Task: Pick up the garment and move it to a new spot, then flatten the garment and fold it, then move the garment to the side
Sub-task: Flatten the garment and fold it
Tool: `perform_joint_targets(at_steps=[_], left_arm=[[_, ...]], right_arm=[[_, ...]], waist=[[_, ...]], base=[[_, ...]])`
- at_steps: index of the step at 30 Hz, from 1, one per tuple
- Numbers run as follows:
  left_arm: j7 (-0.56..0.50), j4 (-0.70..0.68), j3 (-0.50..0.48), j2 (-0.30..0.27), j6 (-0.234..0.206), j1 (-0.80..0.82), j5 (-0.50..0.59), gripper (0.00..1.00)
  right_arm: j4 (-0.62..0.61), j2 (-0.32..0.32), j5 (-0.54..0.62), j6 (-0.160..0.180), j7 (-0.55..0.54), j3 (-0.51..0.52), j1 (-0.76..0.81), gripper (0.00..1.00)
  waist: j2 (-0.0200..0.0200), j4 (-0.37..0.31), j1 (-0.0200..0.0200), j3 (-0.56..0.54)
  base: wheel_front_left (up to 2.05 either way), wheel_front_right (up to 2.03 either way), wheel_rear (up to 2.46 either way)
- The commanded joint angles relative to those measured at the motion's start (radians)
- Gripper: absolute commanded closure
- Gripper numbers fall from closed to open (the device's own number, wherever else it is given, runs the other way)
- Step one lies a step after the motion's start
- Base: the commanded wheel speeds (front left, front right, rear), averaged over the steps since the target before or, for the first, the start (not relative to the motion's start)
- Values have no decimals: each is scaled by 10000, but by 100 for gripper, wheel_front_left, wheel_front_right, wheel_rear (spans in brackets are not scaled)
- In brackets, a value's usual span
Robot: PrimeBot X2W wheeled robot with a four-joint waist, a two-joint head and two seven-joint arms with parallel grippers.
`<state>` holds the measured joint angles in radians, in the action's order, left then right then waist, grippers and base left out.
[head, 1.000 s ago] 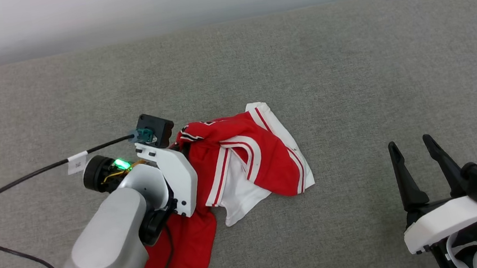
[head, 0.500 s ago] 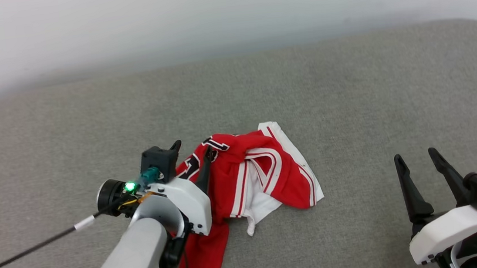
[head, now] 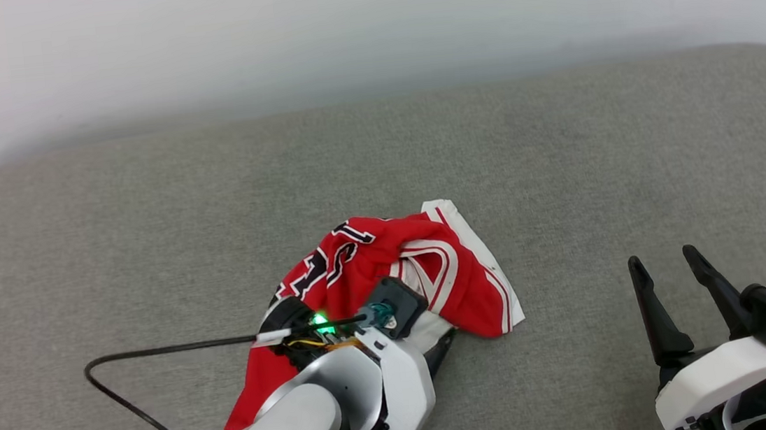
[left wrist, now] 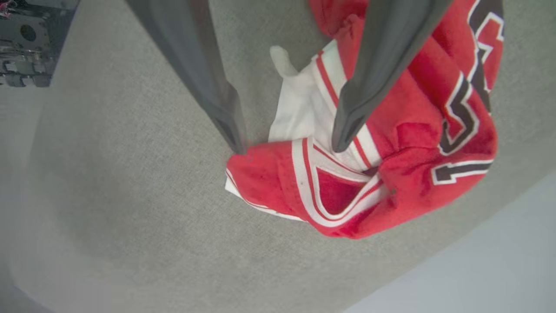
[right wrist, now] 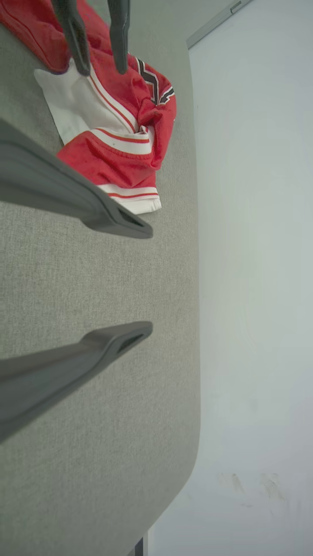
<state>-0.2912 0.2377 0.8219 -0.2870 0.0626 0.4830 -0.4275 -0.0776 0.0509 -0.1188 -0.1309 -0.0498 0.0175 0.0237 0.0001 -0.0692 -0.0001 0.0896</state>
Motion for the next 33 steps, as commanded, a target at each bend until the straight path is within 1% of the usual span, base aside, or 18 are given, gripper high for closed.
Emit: perform_joint_targets(at_steps=[1, 4, 6, 12, 13, 14, 15, 17, 20, 26, 30, 33], left_arm=[[-333, 126, 116, -65, 95, 181, -62, 0], [-964, 489, 334, -118, 280, 337, -267, 0], [-1125, 611, 365, -129, 333, 413, -357, 0], [-2156, 1835, 693, -217, 516, 715, -717, 0], [-2355, 2042, 805, -243, 533, 676, -776, 13], [-2494, 2199, 901, -271, 559, 681, -823, 50], [-2533, 2284, 966, -284, 575, 704, -871, 99], [-2534, 2349, 1103, -307, 608, 771, -909, 100], [-2158, 2107, 1201, -321, 648, 946, -840, 100], [-1320, 908, 1227, -439, 620, 1116, -609, 100], [-1152, -193, 1260, -701, 374, 597, -627, 100], [-1228, -990, 1300, -978, 86, -19, -743, 100]], right_arm=[[18, -4, -36, 3, 68, -12, -75, 0], [94, -6, -131, 3, 161, -81, -233, 0], [125, -4, -166, 3, 190, -79, -276, 0], [468, -6, -228, 3, 417, -104, -512, 0], [526, -6, -244, 3, 447, -104, -554, 0], [572, -6, -258, 3, 488, -113, -579, 0], [624, -6, -273, 3, 504, -124, -605, 0], [707, -6, -297, 3, 557, -105, -637, 0], [821, -4, -286, 3, 579, 29, -608, 0], [918, -3, -156, 3, 442, 187, -308, 0], [840, -4, -92, 3, 296, 285, -77, 0], [748, -6, -15, 3, 139, 322, 148, 0]], waist=[[-1, -156, 1, 248], [-1, -357, 1, 605], [-1, -416, 1, 752], [-1, -667, 1, 1237], [-1, -689, 1, 1269], [-1, -708, 1, 1287], [-1, -726, 1, 1301], [-1, -722, 1, 1291], [-1, -591, 1, 1109], [-1, -10, 1, 367], [-1, 430, 1, -197], [-1, 705, 1, -559]], base=[[0, 0, 0], [0, 0, 0], [0, 0, 0], [0, 0, 0], [0, 0, 0], [0, 0, 0], [0, 0, 0], [0, 0, 0], [0, 0, 0], [0, 0, 0], [0, 0, 0], [0, 0, 0]])
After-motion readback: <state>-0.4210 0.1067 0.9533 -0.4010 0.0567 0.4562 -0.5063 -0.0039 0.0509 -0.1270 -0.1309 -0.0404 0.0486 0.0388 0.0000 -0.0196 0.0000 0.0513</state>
